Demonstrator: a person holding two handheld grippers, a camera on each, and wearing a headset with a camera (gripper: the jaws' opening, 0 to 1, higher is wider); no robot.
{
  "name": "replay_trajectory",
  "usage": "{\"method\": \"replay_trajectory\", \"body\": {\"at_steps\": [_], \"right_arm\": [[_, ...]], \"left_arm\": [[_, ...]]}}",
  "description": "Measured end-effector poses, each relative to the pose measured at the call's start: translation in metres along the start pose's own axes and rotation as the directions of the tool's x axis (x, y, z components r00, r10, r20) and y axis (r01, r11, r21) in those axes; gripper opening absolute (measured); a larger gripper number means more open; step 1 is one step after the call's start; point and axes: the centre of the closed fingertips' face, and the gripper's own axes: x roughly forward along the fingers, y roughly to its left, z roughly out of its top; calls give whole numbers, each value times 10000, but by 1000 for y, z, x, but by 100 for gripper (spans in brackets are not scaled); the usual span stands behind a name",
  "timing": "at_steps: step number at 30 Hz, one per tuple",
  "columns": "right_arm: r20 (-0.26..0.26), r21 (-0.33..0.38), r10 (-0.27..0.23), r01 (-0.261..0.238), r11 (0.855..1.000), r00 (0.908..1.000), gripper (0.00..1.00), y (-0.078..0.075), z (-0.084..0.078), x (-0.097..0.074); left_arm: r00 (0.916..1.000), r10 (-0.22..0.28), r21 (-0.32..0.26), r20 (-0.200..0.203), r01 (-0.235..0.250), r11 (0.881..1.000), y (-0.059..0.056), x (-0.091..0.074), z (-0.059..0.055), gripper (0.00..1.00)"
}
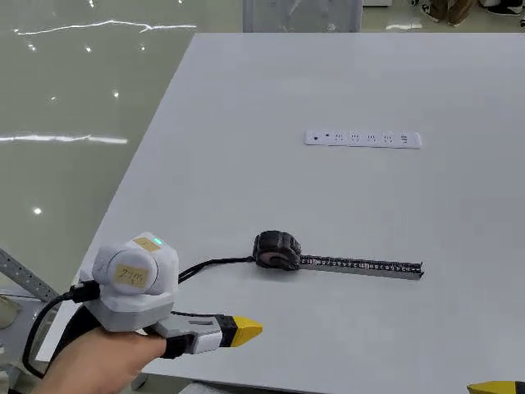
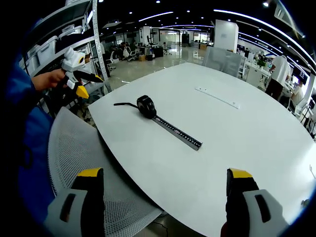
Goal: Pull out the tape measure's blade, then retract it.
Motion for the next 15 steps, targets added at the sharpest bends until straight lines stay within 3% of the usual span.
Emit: {"method": "replay_trajectory", "body": {"at_steps": [10,15], "right_arm": [[-236,-252,295,-301,9992,9993,99,-3,-3,19],[-296,-371,508,-519,9980,9983,99,-2,-1,28]], "left_arm": [[9981,606,-599,-62,-609,9963,-4,22,-1,98],[9979,632,-869,-171,-645,9941,-11,36,1,98]]}}
